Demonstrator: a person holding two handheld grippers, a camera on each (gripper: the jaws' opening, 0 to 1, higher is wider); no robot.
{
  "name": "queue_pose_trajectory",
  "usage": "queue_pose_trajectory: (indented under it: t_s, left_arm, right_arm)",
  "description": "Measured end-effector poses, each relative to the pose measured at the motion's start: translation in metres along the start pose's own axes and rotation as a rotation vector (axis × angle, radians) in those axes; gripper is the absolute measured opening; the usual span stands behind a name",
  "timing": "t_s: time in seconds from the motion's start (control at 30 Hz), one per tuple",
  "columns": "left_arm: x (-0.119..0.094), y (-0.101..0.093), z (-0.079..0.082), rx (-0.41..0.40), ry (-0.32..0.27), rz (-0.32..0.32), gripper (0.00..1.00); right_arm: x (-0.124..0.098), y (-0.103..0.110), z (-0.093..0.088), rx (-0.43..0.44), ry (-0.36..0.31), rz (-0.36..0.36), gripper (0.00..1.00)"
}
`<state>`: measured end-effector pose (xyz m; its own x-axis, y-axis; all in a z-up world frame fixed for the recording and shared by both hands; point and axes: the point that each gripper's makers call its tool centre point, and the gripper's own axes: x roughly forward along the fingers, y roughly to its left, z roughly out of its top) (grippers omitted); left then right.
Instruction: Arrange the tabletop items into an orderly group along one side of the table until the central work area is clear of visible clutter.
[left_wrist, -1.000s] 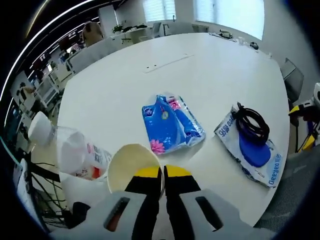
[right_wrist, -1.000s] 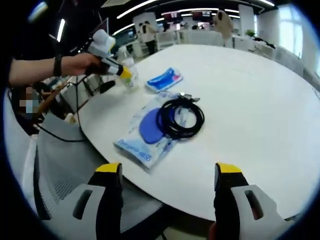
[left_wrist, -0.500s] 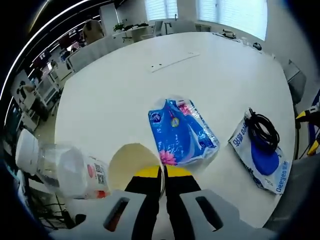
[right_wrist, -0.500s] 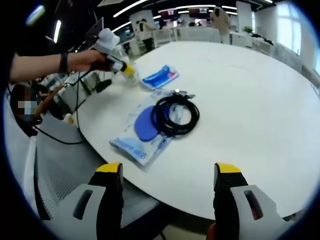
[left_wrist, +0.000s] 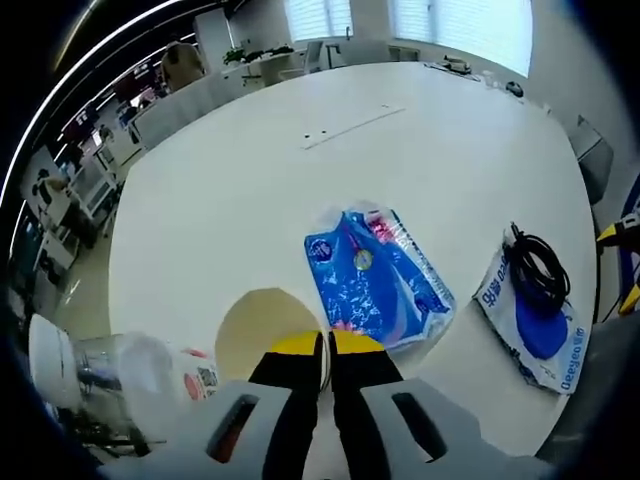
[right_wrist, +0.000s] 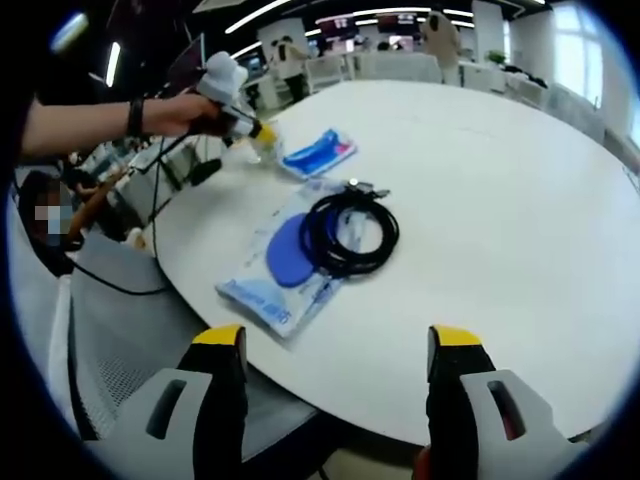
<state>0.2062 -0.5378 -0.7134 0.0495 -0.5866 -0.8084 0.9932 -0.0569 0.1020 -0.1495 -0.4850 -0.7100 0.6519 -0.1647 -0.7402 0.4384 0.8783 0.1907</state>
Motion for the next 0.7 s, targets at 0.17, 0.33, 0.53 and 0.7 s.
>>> queue_pose_trajectory:
  t_s: [0.17,0.33,0.53,0.7]
  left_arm:
    - [-0.001,0.003,0.002,-0.035,-0.009,0.001,0.07]
    - [-0.007,0.001,0.005,-0.06,-0.037,-0.016,0.12]
    - [-0.023,0.003,0.007,-0.079,-0.077,0.001,0.15]
    - [-0.034,0.007,0.01,-0.081,-0.124,0.02,0.16]
  right_arm:
    - [0.001,-0.001,0.0,0.003,0.002,-0.001,0.72]
    - [0.003,-0.001,-0.001,0.003,0.005,0.002,0.72]
    - [0.006,0.001,0.0,0.004,0.001,0.007,0.71]
    - [0.008,0.003,0.0,0.002,-0.002,0.012,0.71]
